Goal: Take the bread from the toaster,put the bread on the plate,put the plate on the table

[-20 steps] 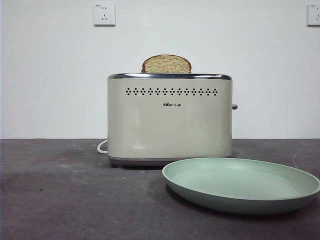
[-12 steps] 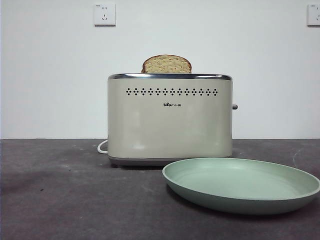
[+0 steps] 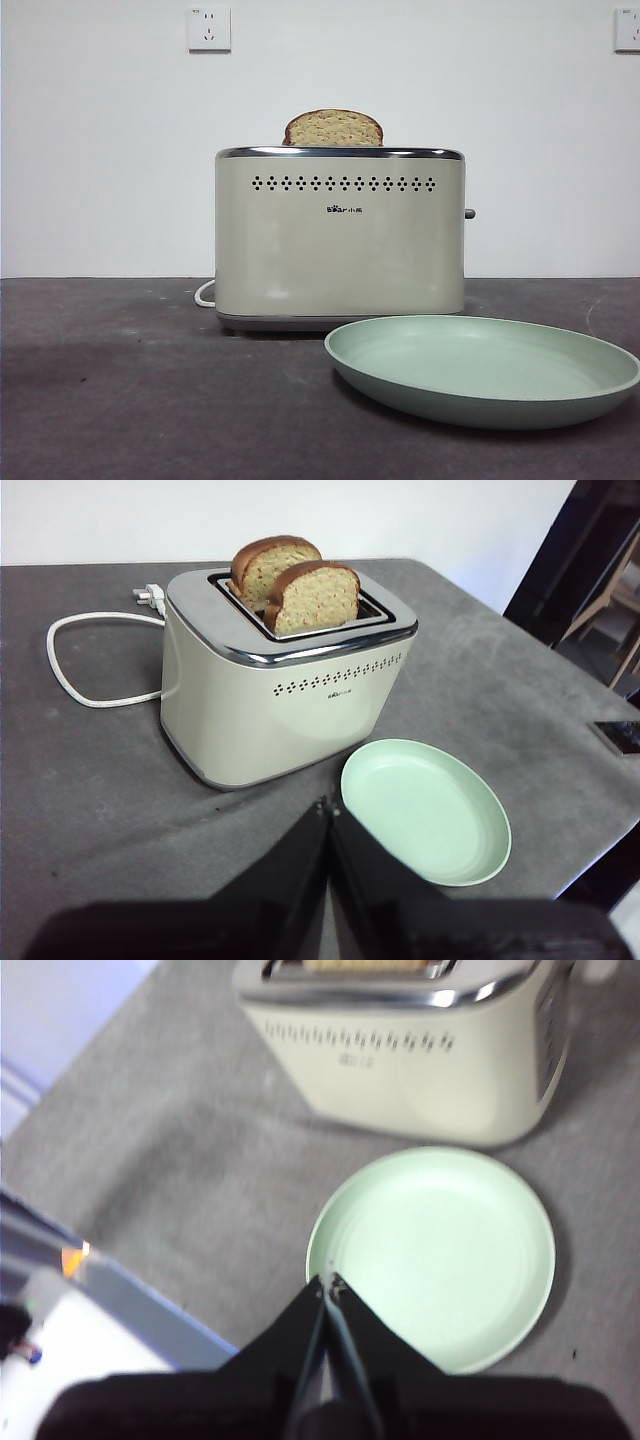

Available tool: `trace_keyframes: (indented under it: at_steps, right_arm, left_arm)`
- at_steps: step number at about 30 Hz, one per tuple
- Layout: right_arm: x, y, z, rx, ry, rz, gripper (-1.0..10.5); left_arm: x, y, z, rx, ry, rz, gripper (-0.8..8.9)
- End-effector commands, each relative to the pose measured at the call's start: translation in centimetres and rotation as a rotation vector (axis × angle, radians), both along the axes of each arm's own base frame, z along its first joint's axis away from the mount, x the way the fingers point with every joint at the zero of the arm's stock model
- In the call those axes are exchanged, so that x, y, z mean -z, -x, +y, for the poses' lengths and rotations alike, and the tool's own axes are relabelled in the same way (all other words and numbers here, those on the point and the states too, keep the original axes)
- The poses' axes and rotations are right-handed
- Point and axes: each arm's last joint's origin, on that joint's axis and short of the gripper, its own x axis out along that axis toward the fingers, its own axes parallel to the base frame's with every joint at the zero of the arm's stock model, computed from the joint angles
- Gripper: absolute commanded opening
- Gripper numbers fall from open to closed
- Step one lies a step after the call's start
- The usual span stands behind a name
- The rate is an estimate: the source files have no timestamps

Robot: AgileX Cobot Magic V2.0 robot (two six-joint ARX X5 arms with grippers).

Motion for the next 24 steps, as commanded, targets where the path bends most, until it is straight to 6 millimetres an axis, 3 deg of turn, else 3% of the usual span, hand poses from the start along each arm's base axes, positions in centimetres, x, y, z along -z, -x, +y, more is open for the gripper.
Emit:
trace_keyframes:
  at_steps: [1,5,7,9,11,19,24]
  right_arm:
    - [0.0,0.0,0.1,-0.032,0.017,-0.023,-0.1]
    - [0.0,0.0,0.1,-0.035,0.017,-0.023,0.5]
    - [0.0,0.0,0.1,-0.035,0.016,-0.023,2.0]
    - [0.0,0.0,0.1,-0.031,0.013,-0.018,3.9]
    - [0.0,0.1,0.1,-0.029,0.011,-0.015,5.2]
    - [0.0,0.1,0.1,-0.029,0.012,-0.012,5.5]
    - [0.1,0.0,0.1,-0.029,0.013,-0.007,5.5]
  left_arm:
    - [-0.2,0.1,0.0,0.015,-0.025,-0.031,-0.07]
    - [-0.2,0.1,0.0,0.017,-0.024,-0.030,0.19]
    - [-0.2,0.1,0.0,0.017,-0.024,-0.030,1.62]
    - [-0.2,0.1,0.0,0.017,-0.023,-0.030,4.17]
    - [-0.2,0.1,0.0,0.020,-0.023,-0.030,5.40]
    - [-0.6,-0.4,-0.1,0.040,-0.016,-0.076,5.35]
    - [-1.2,-2.1,-0.2,0.096,0.002,-0.127,5.35]
